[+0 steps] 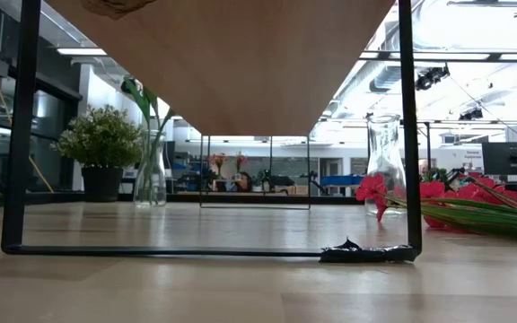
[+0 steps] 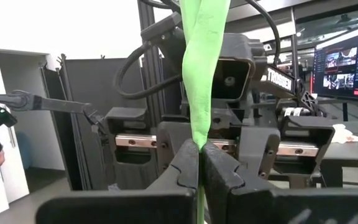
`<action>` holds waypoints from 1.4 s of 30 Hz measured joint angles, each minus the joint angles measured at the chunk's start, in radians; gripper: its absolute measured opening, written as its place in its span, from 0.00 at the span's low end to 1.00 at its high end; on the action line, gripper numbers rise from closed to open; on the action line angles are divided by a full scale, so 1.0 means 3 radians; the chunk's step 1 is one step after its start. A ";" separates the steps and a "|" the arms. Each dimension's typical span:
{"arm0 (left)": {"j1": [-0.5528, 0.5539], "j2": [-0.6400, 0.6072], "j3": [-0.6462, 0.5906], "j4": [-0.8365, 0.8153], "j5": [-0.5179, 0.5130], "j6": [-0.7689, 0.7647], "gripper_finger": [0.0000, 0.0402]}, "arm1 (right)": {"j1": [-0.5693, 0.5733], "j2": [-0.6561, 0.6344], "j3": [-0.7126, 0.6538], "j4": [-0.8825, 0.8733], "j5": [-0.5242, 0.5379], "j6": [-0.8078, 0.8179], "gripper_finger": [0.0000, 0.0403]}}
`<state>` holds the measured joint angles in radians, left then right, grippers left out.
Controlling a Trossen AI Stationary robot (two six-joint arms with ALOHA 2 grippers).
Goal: Pick and place flowers into a vace then onto a shelf
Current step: Put the orange flower into the left vase
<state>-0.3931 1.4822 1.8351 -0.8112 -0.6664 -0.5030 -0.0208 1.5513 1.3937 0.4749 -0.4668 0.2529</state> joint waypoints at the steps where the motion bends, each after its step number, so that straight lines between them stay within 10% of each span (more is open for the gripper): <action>1: 0.0000 0.0000 0.0000 0.0002 0.0011 0.0000 0.36 | 0.0000 0.0000 0.0000 0.0000 0.0001 0.0000 0.00; 42: 0.0003 0.0029 0.0004 0.0440 -0.0084 0.0295 0.34 | 0.0057 0.0000 0.0000 0.0028 0.0038 -0.0008 0.00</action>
<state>-0.3923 1.4910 1.8362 -0.6792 -0.6916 -0.4145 -0.0036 1.5513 1.3937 0.4831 -0.4553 0.2506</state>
